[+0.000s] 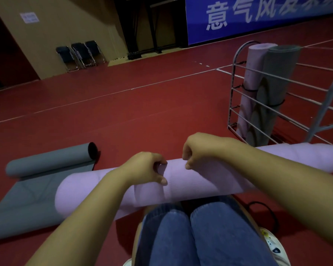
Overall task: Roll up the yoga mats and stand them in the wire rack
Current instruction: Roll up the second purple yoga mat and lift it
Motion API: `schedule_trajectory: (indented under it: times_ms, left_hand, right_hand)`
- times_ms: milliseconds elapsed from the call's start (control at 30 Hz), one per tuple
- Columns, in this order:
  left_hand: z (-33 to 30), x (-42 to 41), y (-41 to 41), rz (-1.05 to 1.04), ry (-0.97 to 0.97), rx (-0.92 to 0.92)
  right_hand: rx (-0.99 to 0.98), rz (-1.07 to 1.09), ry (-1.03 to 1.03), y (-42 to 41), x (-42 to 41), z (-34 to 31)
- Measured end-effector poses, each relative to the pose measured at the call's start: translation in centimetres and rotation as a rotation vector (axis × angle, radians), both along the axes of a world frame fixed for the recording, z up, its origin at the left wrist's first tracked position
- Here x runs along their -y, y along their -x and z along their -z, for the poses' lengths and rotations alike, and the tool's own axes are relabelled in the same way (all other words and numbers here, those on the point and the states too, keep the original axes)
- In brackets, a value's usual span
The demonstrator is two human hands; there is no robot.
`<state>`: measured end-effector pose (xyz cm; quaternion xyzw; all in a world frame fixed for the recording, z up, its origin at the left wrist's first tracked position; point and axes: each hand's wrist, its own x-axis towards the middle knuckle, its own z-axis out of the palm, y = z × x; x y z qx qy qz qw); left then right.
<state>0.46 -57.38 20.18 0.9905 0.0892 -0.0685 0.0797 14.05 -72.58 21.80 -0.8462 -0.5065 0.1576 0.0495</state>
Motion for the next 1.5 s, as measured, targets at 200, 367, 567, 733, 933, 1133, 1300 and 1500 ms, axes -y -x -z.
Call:
schedule_trajectory:
  times_ms: [200,367,567,733,933,1133,1300,1500]
  left_hand:
    - [-0.1,-1.6,-1.8,-0.008,0.148,-0.063]
    - [0.0,-2.4,-2.7,-0.043,0.244,-0.126]
    - [0.0,-2.7,-2.6,-0.033,0.075,-0.127]
    - [1.1,-3.4,-1.5,-0.029,-0.079,-0.078]
    - [3.8,-3.4,-0.3,-0.010,-0.166,-0.079]
    - [5.5,-2.8,-0.8,-0.048,-0.364,-0.035]
    - [3.1,-2.9,-0.8,-0.047,-0.361,-0.032]
    - [-3.9,-0.9,-0.2,0.045,-0.424,-0.036]
  right_hand:
    - [0.174,-0.089,0.005,1.8,0.9,1.9]
    - [0.196,-0.047,-0.063,1.3,1.0,4.5]
    - [0.085,-0.113,-0.029,-1.3,-0.8,3.8]
    - [-0.077,-0.103,0.018,-3.6,-1.8,3.8]
    - [-0.093,-0.113,0.093,-4.0,-3.0,3.7]
    - [0.228,-0.142,0.173,-1.2,-3.2,5.4]
    - [0.216,-0.154,0.100,-2.2,-2.3,4.1]
    - [0.149,-0.172,-0.025,-2.1,0.5,-0.3]
